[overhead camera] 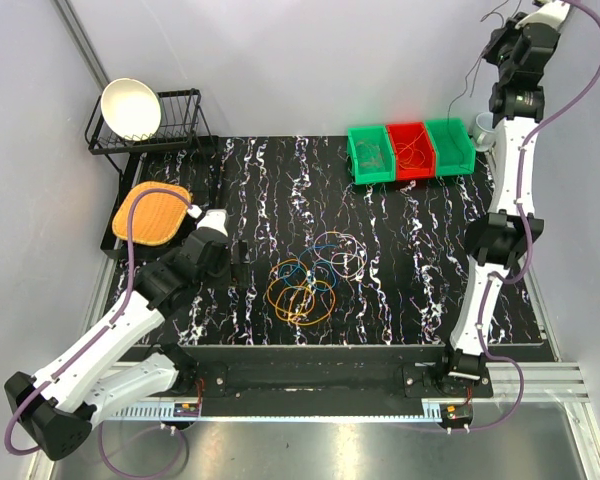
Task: Untangle the cables
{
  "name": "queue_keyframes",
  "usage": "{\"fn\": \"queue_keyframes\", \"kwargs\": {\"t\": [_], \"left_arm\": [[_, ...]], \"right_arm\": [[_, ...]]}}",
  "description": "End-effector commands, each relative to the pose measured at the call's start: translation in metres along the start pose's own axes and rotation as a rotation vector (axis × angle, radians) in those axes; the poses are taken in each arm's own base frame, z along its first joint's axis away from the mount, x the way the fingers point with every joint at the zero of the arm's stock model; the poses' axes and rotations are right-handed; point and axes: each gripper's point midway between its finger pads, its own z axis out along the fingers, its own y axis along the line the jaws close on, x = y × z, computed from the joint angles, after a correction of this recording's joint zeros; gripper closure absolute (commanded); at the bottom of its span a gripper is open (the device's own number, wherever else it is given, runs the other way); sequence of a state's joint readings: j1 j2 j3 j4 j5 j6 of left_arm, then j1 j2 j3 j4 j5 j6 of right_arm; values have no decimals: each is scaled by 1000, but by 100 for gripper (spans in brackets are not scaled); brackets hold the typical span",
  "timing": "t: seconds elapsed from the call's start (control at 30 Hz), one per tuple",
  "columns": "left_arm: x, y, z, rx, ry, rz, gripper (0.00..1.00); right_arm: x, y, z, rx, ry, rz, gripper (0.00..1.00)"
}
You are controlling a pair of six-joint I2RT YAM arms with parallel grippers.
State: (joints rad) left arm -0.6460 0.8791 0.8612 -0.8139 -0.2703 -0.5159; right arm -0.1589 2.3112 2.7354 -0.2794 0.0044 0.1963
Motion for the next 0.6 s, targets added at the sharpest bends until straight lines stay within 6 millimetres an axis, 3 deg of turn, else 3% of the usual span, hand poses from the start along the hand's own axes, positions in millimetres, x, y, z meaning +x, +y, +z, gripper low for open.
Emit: {"fn": "queue_keyframes", "kwargs": {"t": [0.0, 0.13, 0.4, 0.53, 0.57], "left_arm": [[-8, 2, 3, -12, -39, 1, 2], [-9, 1, 3, -12, -40, 0, 2], [-9, 2, 2, -14, -48, -3, 2], [-10, 2, 1, -13, -51, -4, 2], [-10, 2, 1, -11, -53, -4, 2]], "right_arm": [[-20, 19, 6, -89, -94, 22, 100], [-7, 21, 14, -113, -89, 32, 100], [-3, 21, 22, -137, -126, 31, 100], [24, 16, 27, -132, -61, 53, 100], [41, 11, 29, -123, -25, 54, 100]]}}
